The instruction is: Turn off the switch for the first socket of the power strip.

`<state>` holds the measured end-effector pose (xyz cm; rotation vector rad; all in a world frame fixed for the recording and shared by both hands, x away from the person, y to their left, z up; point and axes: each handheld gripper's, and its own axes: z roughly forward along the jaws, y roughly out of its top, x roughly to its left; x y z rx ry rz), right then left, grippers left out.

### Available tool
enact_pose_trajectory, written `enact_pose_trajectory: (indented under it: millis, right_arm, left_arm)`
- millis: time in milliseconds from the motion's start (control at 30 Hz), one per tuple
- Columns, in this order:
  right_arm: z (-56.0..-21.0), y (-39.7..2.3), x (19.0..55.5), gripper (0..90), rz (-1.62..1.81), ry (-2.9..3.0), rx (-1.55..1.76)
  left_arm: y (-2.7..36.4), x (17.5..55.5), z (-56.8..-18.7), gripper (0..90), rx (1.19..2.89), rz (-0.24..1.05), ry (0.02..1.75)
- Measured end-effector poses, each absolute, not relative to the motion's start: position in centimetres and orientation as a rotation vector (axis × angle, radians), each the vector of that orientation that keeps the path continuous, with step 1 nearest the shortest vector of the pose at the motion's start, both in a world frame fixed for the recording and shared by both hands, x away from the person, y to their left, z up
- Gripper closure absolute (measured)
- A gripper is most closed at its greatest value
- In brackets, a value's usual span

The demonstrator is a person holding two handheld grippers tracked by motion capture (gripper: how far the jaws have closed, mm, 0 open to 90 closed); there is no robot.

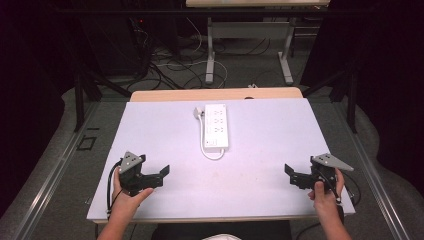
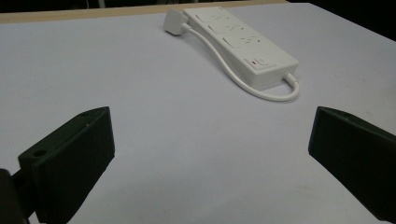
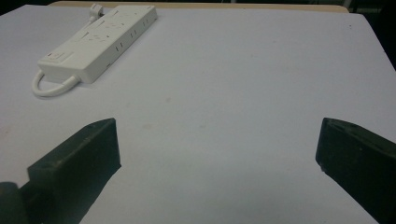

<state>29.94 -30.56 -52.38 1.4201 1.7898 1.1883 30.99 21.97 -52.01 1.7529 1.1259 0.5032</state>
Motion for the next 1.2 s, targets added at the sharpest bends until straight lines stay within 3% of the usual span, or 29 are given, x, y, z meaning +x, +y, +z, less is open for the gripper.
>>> enact_pose_trajectory:
  millis: [867, 1200]
  right_arm:
    - [-53.2, -29.5, 29.6, 0.0, 1.122, 1.788, 1.362]
    - [-53.5, -29.0, 29.6, 2.1, 1.129, 1.817, 1.370]
  left_arm:
    - [19.6, 31.8, -52.8, 2.9, 1.826, 0.523, 1.104]
    - [18.3, 31.8, -53.1, 18.9, 1.866, 0.520, 1.077]
